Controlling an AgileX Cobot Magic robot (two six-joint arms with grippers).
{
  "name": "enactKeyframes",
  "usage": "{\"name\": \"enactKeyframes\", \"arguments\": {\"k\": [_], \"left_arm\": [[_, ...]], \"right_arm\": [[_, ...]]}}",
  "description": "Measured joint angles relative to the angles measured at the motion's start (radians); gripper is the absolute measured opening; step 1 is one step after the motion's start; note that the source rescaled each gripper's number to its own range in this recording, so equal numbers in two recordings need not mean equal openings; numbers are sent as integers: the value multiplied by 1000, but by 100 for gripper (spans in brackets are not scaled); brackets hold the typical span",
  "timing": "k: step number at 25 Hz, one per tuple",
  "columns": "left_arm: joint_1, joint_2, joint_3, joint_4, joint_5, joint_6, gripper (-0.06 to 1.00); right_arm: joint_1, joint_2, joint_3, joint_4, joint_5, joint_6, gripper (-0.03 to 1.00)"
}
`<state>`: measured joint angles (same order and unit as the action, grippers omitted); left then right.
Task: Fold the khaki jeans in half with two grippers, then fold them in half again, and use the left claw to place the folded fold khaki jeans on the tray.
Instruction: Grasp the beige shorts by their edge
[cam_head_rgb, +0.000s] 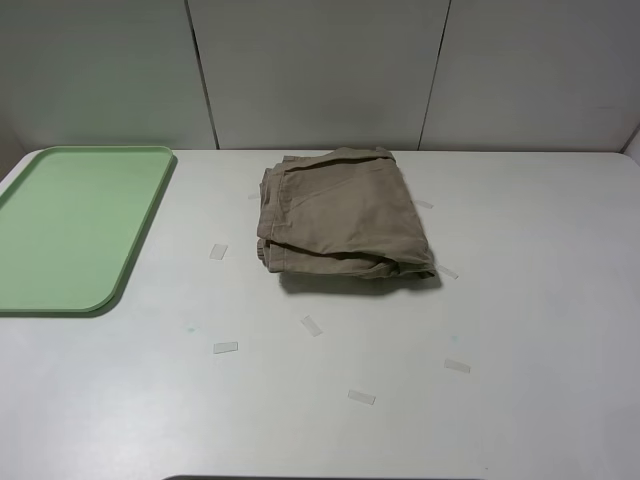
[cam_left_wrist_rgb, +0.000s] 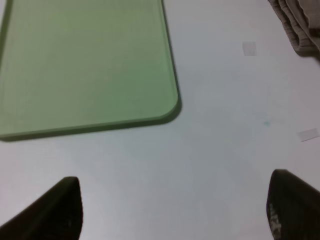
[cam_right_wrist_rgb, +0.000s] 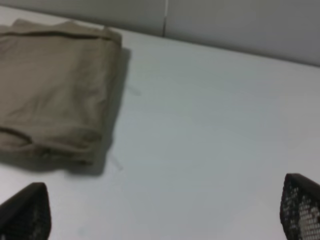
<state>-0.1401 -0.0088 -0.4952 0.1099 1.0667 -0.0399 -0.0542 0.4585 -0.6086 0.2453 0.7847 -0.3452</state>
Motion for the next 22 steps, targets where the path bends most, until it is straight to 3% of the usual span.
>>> {"name": "enactKeyframes", "arguments": {"k": [4, 22], "left_arm": [[0, 0, 0, 0, 0, 0, 86], [0, 0, 0, 0, 0, 0, 86]], "right_arm": [[0, -66, 40, 6, 36, 12, 100], [39, -208, 126, -9, 32, 59, 100]]}}
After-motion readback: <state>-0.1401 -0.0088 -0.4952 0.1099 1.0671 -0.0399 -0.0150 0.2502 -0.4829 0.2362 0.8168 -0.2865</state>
